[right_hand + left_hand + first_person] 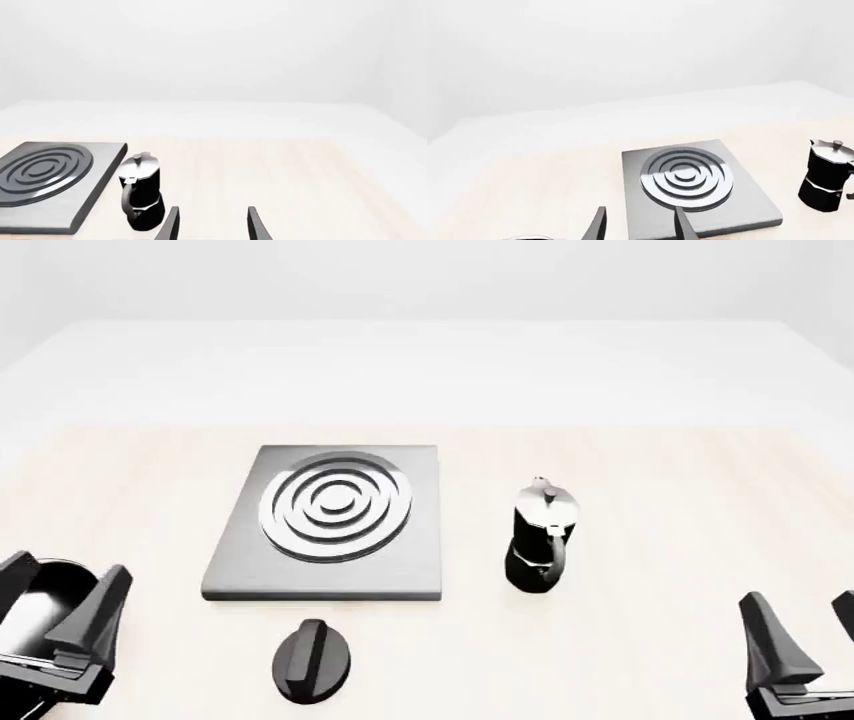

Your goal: Turn on the stove and put the moka pot on it.

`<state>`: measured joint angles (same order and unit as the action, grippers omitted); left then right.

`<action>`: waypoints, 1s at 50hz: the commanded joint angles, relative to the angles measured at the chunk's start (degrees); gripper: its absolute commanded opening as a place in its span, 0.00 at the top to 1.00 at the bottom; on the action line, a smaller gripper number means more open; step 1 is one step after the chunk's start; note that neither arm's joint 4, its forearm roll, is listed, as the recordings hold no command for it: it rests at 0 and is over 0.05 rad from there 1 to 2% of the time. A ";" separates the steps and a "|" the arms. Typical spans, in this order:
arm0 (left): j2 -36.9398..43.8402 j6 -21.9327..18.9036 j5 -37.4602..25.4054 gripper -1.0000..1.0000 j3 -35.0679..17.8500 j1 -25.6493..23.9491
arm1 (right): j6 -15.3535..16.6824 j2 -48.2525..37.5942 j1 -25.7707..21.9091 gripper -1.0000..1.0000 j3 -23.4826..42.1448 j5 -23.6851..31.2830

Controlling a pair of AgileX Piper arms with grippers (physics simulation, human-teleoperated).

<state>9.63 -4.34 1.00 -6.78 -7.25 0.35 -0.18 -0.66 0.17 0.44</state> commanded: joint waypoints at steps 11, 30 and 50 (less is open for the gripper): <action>28.81 -1.97 2.81 0.00 -11.85 -18.18 | -0.12 -0.78 -1.24 0.00 -0.14 0.10; 52.14 5.18 4.40 0.00 -20.86 -34.53 | 0.02 -0.42 -1.67 0.00 -0.12 1.33; 64.60 9.19 4.04 0.00 -26.22 -39.04 | -0.68 -0.31 -1.85 0.00 -0.16 2.27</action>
<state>67.50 1.40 4.91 -30.75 -43.22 0.04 -0.73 -2.54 0.02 2.08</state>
